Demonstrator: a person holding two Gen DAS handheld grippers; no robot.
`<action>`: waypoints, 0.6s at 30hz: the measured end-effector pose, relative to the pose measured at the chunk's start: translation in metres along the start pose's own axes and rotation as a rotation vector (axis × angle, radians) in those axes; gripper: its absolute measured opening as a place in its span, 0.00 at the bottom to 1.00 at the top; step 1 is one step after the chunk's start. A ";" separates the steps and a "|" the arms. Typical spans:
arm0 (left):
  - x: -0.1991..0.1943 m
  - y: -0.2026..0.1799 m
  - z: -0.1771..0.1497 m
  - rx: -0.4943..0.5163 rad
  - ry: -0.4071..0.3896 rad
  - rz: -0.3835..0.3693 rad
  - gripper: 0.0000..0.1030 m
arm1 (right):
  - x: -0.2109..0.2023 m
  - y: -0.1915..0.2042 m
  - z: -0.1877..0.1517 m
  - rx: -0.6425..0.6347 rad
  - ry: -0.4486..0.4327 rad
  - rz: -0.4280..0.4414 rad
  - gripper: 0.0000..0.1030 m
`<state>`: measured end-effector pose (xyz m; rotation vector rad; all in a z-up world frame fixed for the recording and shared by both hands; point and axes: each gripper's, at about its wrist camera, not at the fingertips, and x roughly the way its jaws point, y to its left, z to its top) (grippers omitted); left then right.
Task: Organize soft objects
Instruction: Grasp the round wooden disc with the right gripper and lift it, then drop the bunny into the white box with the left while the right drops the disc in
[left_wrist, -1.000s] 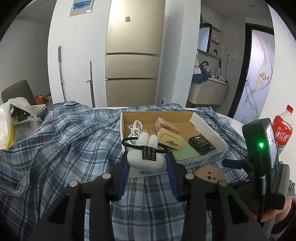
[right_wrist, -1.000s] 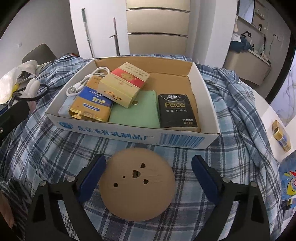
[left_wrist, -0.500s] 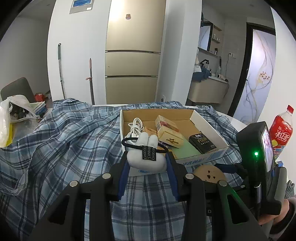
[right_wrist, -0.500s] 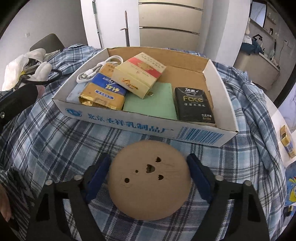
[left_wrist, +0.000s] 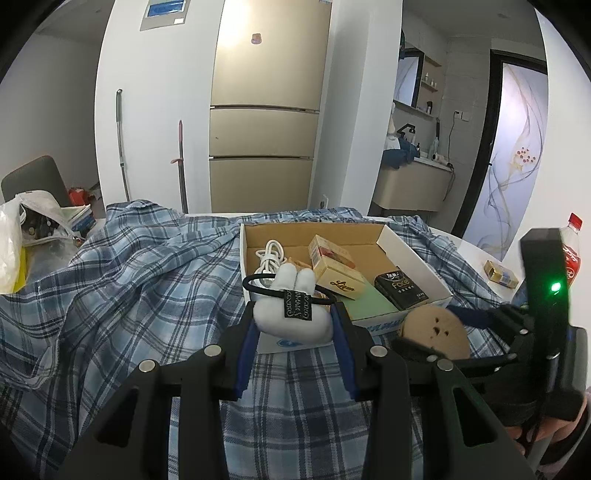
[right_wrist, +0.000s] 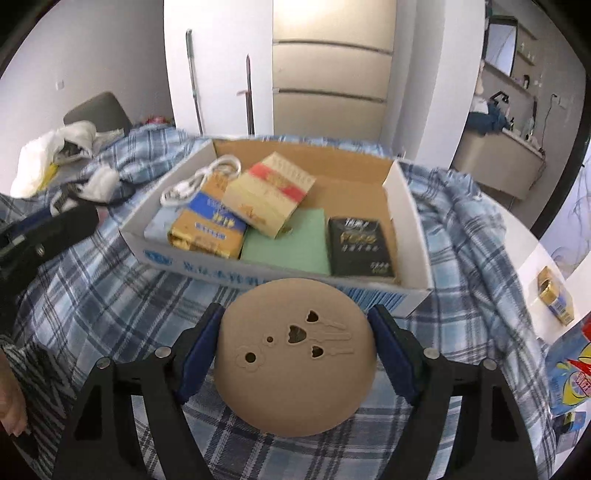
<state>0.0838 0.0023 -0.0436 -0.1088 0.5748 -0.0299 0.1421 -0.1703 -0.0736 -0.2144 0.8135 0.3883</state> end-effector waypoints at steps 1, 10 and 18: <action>0.000 0.000 0.000 0.002 -0.004 0.001 0.39 | -0.003 -0.001 0.000 0.004 -0.014 -0.002 0.76; -0.017 0.000 0.004 0.023 -0.052 0.004 0.39 | -0.042 -0.005 0.008 0.004 -0.185 -0.056 0.76; -0.063 -0.010 0.044 0.040 -0.108 0.029 0.39 | -0.086 -0.006 0.026 0.002 -0.285 -0.063 0.76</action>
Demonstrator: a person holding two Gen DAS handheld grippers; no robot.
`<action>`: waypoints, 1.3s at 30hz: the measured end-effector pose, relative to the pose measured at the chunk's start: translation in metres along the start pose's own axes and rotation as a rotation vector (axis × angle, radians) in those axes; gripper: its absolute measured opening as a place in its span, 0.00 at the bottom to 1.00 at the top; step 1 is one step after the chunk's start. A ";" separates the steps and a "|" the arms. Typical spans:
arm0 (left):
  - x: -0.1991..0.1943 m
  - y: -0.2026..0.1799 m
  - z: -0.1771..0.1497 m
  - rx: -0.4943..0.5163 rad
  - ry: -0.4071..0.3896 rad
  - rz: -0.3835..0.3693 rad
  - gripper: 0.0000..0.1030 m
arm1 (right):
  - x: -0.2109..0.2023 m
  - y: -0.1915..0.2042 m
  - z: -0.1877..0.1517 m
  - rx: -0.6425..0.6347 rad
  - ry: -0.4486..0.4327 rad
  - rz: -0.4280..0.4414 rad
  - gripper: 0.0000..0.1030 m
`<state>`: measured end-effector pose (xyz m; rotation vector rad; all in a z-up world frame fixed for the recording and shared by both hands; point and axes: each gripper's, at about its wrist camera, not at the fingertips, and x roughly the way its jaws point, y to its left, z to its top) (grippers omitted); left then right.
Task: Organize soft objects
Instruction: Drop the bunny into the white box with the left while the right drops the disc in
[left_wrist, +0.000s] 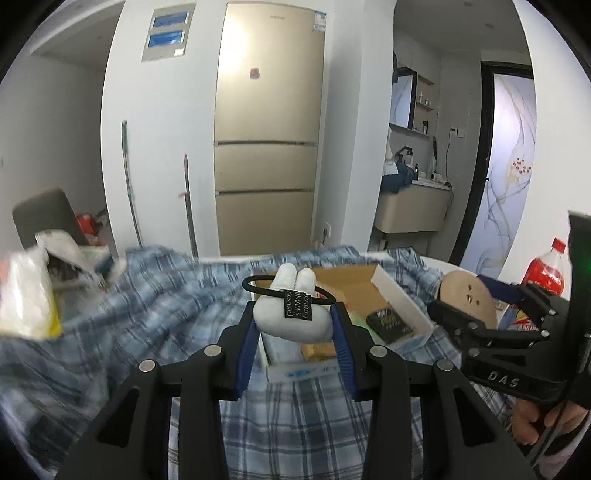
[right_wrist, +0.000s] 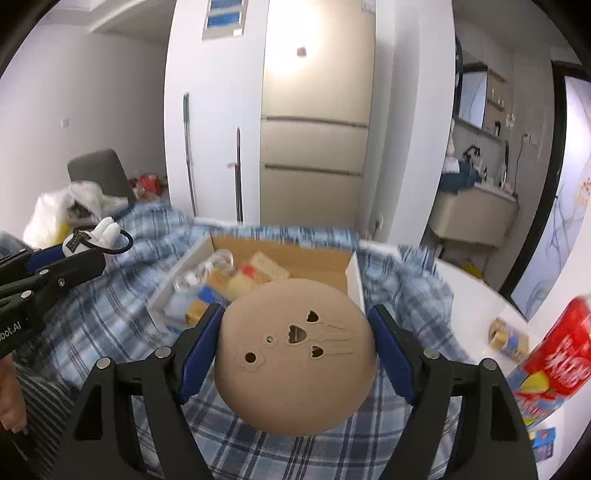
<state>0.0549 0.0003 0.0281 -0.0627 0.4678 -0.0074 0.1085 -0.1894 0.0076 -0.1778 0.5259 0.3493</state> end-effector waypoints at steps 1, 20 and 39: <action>-0.005 -0.001 0.008 -0.001 -0.010 0.001 0.39 | -0.006 -0.002 0.006 0.004 -0.015 0.006 0.76; 0.042 -0.019 0.108 -0.065 -0.032 0.051 0.39 | 0.022 -0.013 0.125 0.110 -0.099 -0.089 0.76; 0.171 0.019 0.026 -0.139 0.344 0.042 0.39 | 0.152 -0.027 0.044 0.094 0.298 -0.005 0.76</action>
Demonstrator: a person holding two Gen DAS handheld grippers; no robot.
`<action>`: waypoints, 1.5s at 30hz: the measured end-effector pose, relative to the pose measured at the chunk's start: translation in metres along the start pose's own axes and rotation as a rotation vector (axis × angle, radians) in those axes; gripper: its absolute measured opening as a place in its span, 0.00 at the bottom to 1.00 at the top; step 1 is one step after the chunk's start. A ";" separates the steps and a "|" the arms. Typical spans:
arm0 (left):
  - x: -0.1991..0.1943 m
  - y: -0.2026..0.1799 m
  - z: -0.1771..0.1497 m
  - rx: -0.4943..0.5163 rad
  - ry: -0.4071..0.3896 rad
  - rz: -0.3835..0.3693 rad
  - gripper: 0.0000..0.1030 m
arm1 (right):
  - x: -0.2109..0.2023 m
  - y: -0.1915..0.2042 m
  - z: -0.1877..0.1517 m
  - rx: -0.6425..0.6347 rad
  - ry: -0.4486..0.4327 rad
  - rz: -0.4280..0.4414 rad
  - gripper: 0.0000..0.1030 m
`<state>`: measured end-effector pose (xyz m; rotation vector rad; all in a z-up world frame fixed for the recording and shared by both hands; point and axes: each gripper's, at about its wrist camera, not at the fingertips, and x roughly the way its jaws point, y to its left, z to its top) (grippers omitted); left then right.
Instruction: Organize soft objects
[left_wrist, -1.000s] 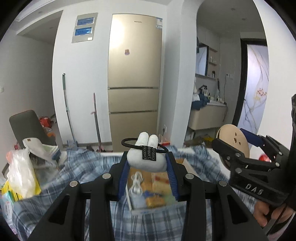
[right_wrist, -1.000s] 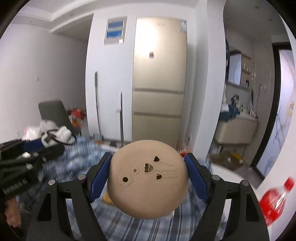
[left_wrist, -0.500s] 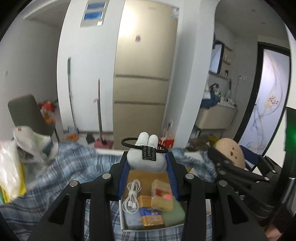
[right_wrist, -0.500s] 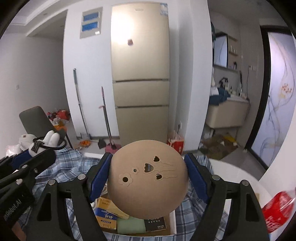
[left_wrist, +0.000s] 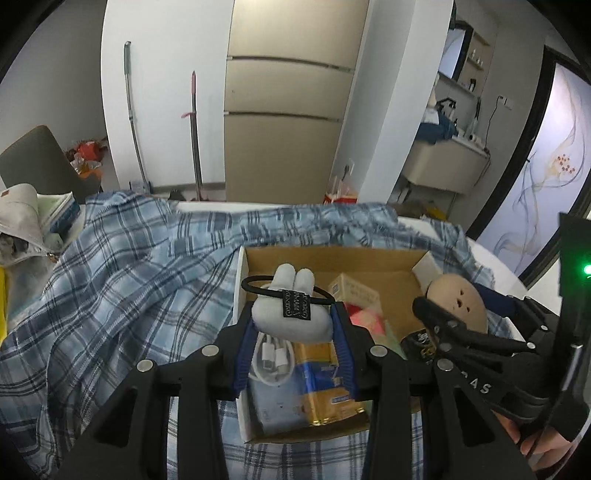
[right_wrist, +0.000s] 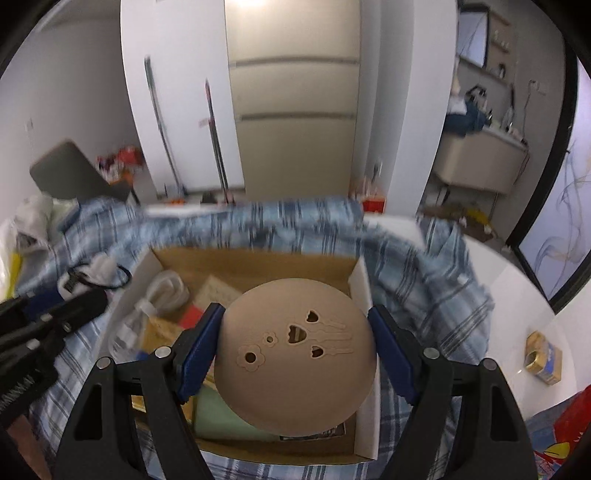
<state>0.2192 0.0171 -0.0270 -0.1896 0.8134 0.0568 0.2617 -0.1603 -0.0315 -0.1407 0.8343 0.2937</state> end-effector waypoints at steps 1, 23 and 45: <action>0.003 0.001 -0.001 0.000 0.008 0.003 0.39 | 0.006 0.001 -0.003 -0.008 0.029 -0.004 0.76; 0.006 0.000 -0.003 -0.022 -0.026 -0.054 0.80 | 0.029 -0.004 -0.011 -0.010 0.138 0.029 0.86; -0.175 -0.017 0.010 0.110 -0.563 -0.098 0.93 | -0.133 -0.028 0.012 0.023 -0.373 0.025 1.00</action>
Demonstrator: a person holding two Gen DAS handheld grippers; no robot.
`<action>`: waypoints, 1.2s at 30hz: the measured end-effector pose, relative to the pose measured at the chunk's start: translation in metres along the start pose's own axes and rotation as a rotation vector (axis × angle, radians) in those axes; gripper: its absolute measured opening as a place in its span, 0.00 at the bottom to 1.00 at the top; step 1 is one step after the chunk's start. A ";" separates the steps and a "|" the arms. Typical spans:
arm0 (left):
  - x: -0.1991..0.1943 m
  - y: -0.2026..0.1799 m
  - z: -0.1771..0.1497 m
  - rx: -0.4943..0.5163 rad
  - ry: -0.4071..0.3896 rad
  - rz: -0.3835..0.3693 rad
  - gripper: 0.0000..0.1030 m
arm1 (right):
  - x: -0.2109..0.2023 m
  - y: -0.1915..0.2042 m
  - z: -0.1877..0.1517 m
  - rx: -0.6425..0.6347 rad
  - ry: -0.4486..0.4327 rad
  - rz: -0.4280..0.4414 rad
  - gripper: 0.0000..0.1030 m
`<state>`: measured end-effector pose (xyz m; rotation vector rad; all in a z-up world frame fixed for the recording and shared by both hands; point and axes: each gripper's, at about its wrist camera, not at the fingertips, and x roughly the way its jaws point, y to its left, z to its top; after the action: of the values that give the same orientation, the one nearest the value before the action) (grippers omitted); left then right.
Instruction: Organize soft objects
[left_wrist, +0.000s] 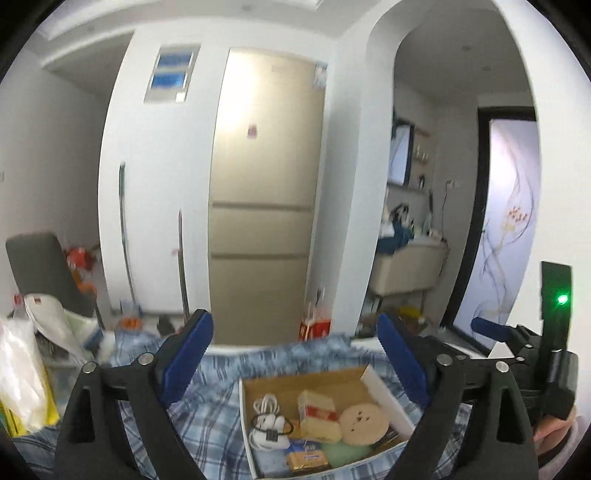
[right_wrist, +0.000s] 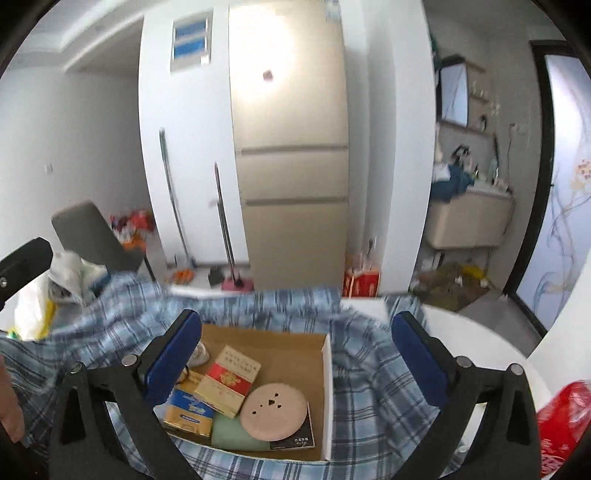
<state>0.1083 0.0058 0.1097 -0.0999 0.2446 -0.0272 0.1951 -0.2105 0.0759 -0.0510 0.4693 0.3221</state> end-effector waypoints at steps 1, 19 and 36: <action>-0.009 -0.004 0.002 0.011 -0.023 -0.001 0.97 | -0.012 0.000 0.002 0.002 -0.032 0.001 1.00; -0.081 -0.021 -0.069 0.059 -0.191 0.024 1.00 | -0.119 0.003 -0.046 -0.049 -0.337 -0.006 1.00; -0.072 -0.018 -0.145 0.129 -0.169 0.086 1.00 | -0.088 -0.015 -0.119 -0.049 -0.338 -0.053 1.00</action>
<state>0.0034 -0.0233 -0.0112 0.0368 0.0779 0.0511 0.0733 -0.2650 0.0093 -0.0550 0.1249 0.2835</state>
